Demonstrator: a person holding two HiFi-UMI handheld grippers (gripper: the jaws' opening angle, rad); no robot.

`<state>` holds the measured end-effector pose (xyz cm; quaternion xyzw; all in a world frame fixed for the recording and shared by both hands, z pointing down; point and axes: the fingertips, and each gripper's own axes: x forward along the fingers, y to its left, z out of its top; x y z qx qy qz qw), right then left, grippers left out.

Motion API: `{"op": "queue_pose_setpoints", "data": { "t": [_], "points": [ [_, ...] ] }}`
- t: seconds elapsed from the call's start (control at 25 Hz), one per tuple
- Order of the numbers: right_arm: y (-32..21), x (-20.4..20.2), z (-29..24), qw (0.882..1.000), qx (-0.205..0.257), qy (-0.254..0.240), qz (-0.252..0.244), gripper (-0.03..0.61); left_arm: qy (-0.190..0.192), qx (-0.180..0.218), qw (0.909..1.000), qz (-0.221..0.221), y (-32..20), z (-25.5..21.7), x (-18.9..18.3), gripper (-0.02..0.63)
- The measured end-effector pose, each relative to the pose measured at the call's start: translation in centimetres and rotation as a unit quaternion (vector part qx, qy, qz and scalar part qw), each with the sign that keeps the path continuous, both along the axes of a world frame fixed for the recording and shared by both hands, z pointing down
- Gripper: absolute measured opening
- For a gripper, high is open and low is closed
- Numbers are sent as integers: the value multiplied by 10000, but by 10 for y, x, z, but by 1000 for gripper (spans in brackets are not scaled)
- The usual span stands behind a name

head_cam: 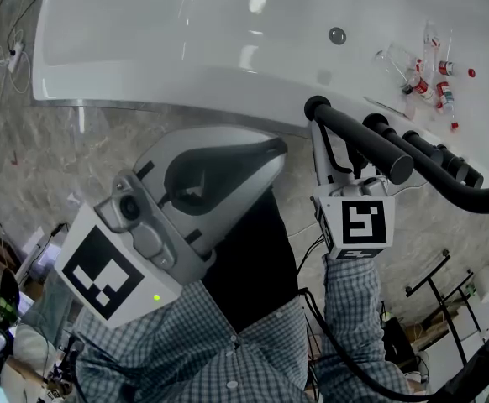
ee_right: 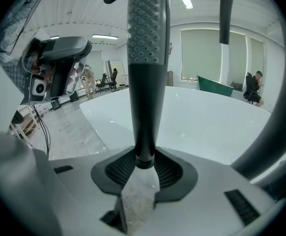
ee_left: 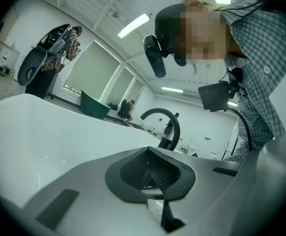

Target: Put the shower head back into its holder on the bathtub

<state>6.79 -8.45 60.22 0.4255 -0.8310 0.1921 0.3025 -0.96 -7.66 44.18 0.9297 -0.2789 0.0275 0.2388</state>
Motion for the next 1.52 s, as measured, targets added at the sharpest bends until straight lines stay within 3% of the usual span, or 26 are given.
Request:
{"op": "queue_pose_setpoints", "data": {
  "t": [0.68, 0.96, 1.28, 1.52],
  "points": [
    [-3, -5, 14, 9994, 72, 320, -110, 120, -13, 20, 10000, -66, -2, -4, -1, 8],
    [7, -3, -2, 9991, -50, 407, -103, 129, -60, 91, 9999, -75, 2, -30, -2, 8],
    [23, 17, -65, 9996, 35, 152, 253, 127, -78, 305, 9995, 7, 7, -90, 6, 8],
    [23, 43, -157, 9943, 492, -418, 848, 46, -106, 610, 9981, 68, 12, -150, 10, 8]
  ]
}}
